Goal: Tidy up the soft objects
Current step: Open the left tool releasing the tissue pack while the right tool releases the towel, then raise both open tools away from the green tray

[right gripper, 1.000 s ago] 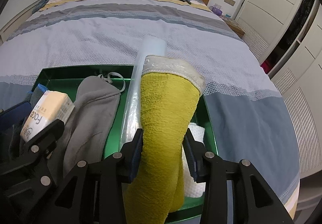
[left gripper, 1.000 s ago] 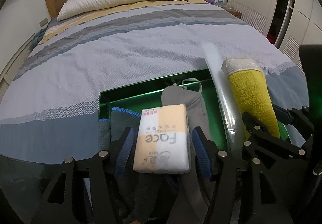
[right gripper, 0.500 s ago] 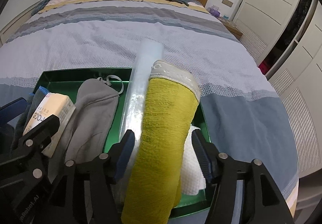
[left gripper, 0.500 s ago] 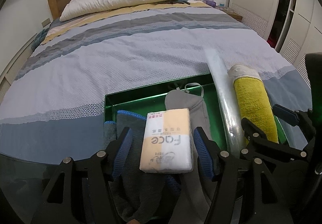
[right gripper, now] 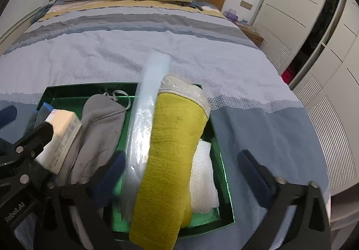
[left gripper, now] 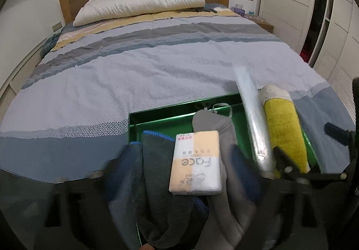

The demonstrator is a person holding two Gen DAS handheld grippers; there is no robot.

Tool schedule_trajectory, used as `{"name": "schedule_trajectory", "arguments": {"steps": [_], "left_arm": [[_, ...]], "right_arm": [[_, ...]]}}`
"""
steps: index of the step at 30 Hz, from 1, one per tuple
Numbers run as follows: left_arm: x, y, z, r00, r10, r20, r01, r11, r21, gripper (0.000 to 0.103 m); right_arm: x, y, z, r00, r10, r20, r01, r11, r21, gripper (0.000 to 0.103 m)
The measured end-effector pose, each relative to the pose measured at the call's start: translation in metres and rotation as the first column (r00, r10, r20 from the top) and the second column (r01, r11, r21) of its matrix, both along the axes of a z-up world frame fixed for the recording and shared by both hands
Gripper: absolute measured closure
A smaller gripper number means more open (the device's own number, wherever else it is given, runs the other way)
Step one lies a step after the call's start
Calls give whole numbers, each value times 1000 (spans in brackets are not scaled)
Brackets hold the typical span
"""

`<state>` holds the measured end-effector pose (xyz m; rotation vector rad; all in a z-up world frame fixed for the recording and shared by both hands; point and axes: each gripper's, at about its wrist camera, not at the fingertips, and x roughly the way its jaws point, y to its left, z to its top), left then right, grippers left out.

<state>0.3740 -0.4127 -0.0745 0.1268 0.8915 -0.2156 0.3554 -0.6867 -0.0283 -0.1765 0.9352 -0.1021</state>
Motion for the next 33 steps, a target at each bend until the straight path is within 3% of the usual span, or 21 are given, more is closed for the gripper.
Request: {"name": "schedule_trajectory", "arguments": {"steps": [5,20,27,33], "left_arm": [[-5,-2,10,1000,-6,31,6,1000,-11,1],[-12,1,17,999,9,35,-9,1000,1,2],[-22,6,23,1000,25,13,-25,999,-30,2],[-50,8,28,999,-22,-32,19,996,-87,2]], "right_arm": [[-7,15,7,999,41,20,-41,999,-29,0],[-24,6,19,1000,-8,25,9,999,-45,0],[-38,2,27,999,-32,23,33,997,-62,0],[-63,-6,34,997,-78,11,78,994,-83,0]]}}
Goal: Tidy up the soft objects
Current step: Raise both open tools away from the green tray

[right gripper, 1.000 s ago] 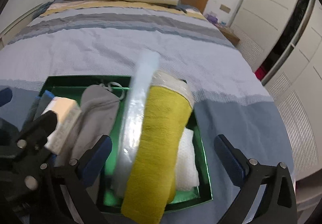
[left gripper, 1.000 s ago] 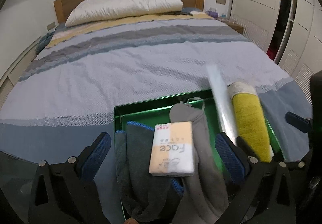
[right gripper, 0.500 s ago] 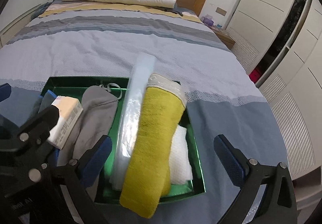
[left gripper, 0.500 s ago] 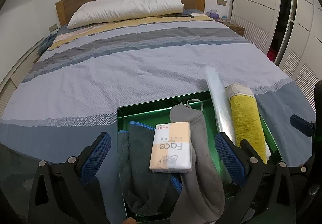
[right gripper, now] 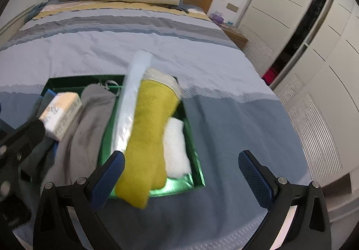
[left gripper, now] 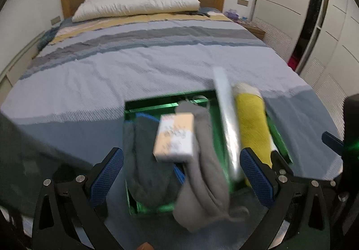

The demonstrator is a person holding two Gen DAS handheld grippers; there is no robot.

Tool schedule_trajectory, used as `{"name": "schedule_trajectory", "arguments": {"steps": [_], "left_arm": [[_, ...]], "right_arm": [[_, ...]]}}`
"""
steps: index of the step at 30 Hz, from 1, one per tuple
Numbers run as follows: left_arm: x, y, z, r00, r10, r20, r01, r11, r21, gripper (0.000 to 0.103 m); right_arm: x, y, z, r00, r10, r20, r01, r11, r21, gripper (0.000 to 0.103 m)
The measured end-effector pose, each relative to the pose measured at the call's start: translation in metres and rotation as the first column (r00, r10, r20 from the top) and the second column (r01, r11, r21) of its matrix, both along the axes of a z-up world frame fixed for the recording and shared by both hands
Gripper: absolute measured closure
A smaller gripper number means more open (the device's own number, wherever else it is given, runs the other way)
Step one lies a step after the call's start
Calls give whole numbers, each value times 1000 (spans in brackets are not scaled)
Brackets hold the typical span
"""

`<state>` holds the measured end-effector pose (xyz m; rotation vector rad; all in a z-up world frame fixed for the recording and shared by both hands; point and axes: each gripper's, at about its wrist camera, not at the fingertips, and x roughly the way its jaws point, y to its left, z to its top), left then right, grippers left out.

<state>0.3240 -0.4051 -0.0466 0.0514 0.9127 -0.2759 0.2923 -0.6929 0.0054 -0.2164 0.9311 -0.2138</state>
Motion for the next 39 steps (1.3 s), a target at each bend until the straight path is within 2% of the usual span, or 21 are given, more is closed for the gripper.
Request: {"name": "schedule_trajectory", "arguments": {"steps": [10,16,21,28,39], "left_arm": [[-75,21,24,994,-101,-29,97,989,-115,2],[-122,45,43,990,-143,4,142,981,-131,2],[-151,78,52,988,-149,31,152,982,-115,2],[-186,123,48,986,-159,57,161,987,-24,2],[-219,186,46,988,-133,74,133,991,11,2]], "right_arm": [[-57,6,20,999,-46,0,46,998,-34,0],[-93,22,25,999,-51,7,52,998,-28,0],[-128,42,31,999,-44,20,44,999,-1,0],[-182,75,30,999,-44,30,41,996,81,0],[-259,122,52,994,-68,82,59,992,112,0]]}}
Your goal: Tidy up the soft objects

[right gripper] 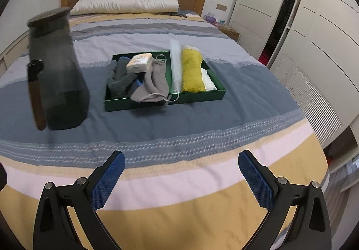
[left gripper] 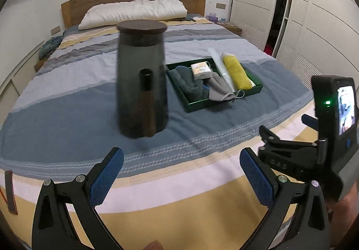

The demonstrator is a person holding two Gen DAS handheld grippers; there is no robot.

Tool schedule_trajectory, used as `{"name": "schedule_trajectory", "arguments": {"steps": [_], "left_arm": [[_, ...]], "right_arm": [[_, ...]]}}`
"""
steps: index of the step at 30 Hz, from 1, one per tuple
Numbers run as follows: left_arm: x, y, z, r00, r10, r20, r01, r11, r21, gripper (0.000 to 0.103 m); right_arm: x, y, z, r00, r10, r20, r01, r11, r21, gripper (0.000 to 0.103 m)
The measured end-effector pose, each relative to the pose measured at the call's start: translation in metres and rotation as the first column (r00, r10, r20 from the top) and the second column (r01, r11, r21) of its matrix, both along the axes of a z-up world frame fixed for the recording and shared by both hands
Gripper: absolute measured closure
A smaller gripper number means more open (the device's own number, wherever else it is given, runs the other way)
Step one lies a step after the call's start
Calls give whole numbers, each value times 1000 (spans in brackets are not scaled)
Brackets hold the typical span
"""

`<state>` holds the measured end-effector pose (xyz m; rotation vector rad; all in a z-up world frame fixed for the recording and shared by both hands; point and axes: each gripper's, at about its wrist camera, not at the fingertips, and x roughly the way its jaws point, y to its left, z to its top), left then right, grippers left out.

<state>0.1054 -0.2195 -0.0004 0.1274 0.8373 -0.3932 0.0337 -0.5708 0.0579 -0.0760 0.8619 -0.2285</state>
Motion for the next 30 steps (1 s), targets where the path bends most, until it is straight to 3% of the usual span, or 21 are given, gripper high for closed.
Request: {"name": "schedule_trajectory", "arguments": {"steps": [15,30], "left_arm": [[-39,61,0,998,41,54,-43,999,31,2],[-72,105,6,994,59,95,-60,998,8,2]], "right_arm": [[-97,57,26,998,11,65,-9,1000,-22,0],[-182,97,59,987,24,157,-21,1000,-16,0]]}}
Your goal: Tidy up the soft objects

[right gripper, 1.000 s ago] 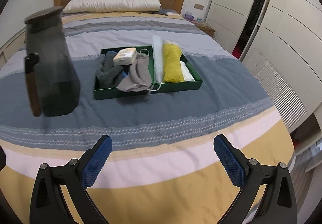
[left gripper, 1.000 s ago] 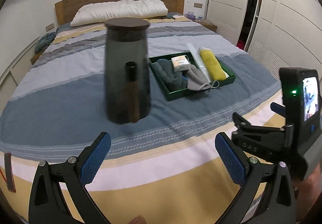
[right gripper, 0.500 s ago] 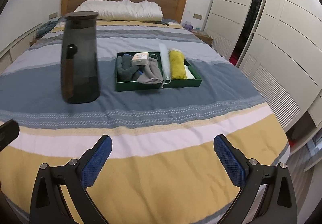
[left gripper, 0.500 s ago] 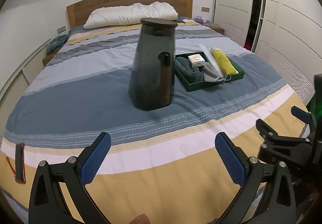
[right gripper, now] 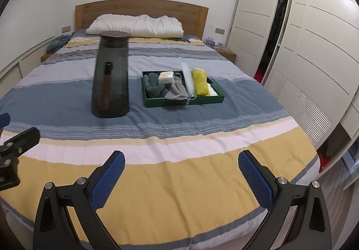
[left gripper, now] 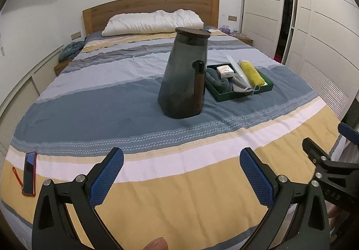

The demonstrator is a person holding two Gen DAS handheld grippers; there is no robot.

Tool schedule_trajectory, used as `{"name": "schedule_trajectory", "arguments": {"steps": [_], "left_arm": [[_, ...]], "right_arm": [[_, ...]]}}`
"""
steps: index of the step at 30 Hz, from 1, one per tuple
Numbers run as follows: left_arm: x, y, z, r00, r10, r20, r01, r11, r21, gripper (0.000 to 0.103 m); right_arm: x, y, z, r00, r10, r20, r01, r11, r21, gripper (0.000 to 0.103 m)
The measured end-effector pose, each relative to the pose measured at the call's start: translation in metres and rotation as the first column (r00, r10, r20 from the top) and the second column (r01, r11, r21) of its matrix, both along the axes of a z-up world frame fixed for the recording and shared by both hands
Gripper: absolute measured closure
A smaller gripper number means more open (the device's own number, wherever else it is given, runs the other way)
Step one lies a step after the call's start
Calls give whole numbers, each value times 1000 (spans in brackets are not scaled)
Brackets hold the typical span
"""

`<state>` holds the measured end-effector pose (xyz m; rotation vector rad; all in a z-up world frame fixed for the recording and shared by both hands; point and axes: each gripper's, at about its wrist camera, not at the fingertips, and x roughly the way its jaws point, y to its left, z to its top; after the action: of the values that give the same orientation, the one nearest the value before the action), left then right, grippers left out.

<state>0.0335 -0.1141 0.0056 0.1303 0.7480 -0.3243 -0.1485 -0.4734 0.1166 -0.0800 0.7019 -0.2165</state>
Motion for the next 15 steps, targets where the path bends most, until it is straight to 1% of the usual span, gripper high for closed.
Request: {"name": "schedule_trajectory", "arguments": {"steps": [3,8,12,15], "left_arm": [[-6,8,-1,1000,-6,-3,6,1000,-7,2],[-14,19,2,1000,-3,16,4,1000,-17,2],[-21,26,2,1000,-7,26,8,1000,-31,2],[-27,31,0,1000,0,30,1,1000,-23,2]], "right_arm": [[-15,11,1,1000,11,7,-11,1000,2,0],[-32,28,7,999,32,30,-31,999,-44,0],[-41,34,13,998,30,55,-28,999,-36,0],[-49,39,16,997,31,72,-30,999,-22,0]]}}
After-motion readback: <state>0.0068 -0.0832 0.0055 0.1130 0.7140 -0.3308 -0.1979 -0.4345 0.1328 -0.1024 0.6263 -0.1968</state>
